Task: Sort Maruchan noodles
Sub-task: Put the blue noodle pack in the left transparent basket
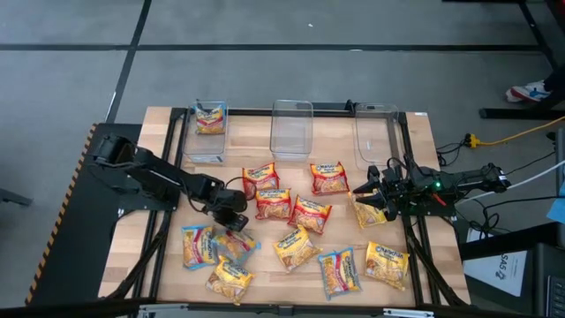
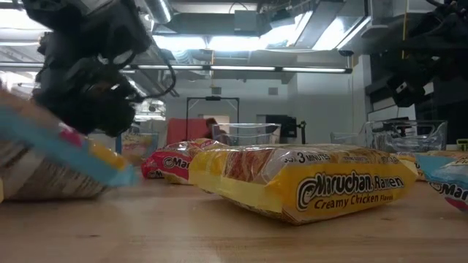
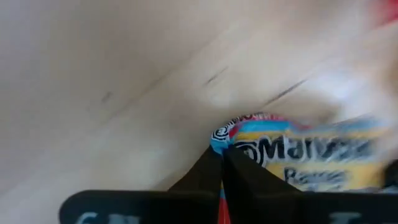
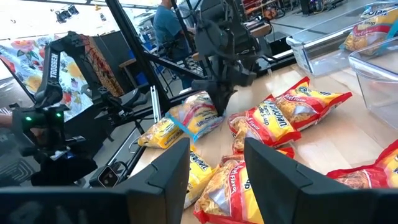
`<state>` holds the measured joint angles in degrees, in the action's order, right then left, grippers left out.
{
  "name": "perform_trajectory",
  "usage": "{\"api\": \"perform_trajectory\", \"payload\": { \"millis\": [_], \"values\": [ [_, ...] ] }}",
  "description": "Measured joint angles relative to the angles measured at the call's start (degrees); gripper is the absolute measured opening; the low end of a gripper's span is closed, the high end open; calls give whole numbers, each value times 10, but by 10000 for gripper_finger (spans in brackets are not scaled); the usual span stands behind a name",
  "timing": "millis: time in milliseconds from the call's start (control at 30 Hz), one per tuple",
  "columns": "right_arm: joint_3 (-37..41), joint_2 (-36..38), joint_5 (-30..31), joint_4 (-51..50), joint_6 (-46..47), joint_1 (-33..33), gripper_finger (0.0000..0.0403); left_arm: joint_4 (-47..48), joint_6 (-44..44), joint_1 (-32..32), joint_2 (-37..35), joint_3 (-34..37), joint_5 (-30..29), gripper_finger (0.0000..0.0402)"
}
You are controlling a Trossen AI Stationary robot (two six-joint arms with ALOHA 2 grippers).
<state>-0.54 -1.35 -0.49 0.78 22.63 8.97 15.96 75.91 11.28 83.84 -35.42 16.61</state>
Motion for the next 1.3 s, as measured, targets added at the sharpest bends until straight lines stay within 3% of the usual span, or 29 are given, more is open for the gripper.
{"api": "perform_trajectory", "payload": {
  "millis": [233, 633, 967, 1067, 1300],
  "values": [
    [0, 0, 1, 0, 0, 0, 156, 54, -26, 0, -50, -89, -60, 1],
    [0, 0, 1, 0, 0, 0, 156, 428, -97, 0, -62, -347, -257, 0],
    [0, 0, 1, 0, 0, 0, 156, 736, -101, -30, -63, -538, -475, 0],
    [0, 0, 1, 0, 0, 0, 156, 734, -140, -66, -70, -554, -519, 0],
    [0, 0, 4, -1, 0, 0, 156, 738, -212, -159, -92, -558, -532, 0]
  ]
}}
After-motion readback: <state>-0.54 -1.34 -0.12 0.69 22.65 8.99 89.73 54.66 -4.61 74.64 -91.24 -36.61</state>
